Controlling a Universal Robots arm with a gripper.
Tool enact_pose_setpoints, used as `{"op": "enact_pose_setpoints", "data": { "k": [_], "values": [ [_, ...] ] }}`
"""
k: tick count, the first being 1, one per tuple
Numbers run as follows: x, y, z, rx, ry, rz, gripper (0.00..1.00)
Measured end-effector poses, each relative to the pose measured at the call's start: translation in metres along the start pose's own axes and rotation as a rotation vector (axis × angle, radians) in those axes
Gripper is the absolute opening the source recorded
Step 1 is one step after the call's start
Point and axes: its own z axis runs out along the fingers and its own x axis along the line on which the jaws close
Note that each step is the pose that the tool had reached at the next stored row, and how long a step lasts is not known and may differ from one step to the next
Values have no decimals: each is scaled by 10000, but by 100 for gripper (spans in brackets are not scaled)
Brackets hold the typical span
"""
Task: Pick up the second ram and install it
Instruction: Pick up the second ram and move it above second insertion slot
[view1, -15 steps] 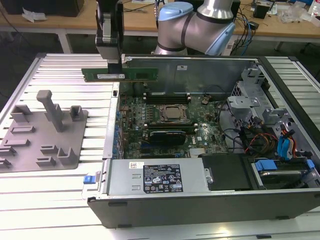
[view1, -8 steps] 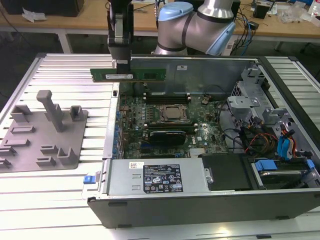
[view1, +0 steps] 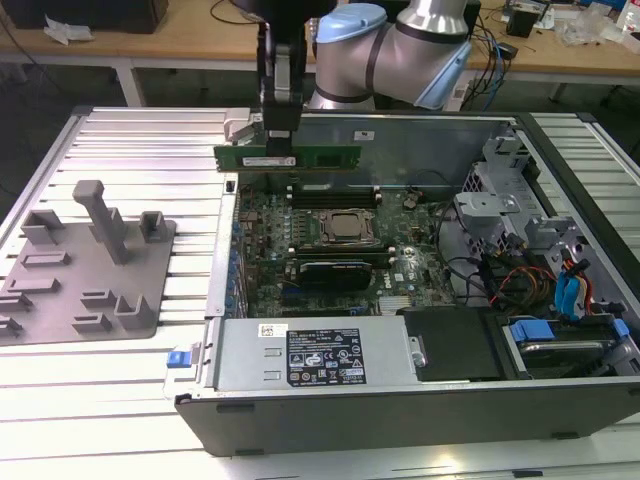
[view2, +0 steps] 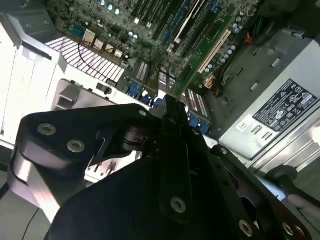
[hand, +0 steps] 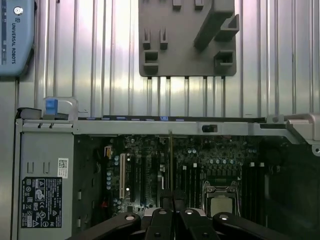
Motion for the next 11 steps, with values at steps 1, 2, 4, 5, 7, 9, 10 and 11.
{"op": "enact_pose_setpoints", "data": {
  "k": [1, 2, 4, 5, 7, 9, 10, 11],
  "values": [
    [-2, -33, 10, -11, 0, -1, 9],
    [-5, -58, 18, -19, 0, -1, 9],
    [-9, -108, 39, -32, 0, -1, 9],
    [-12, -133, 49, -37, -1, 0, 9],
    [-18, -189, 67, -48, 0, 1, 9],
    [-24, -300, 108, -67, -2, 2, 9],
    [-27, -387, 135, -84, -1, 0, 9],
    [-27, -423, 152, -88, -3, 1, 9]
  ]
}}
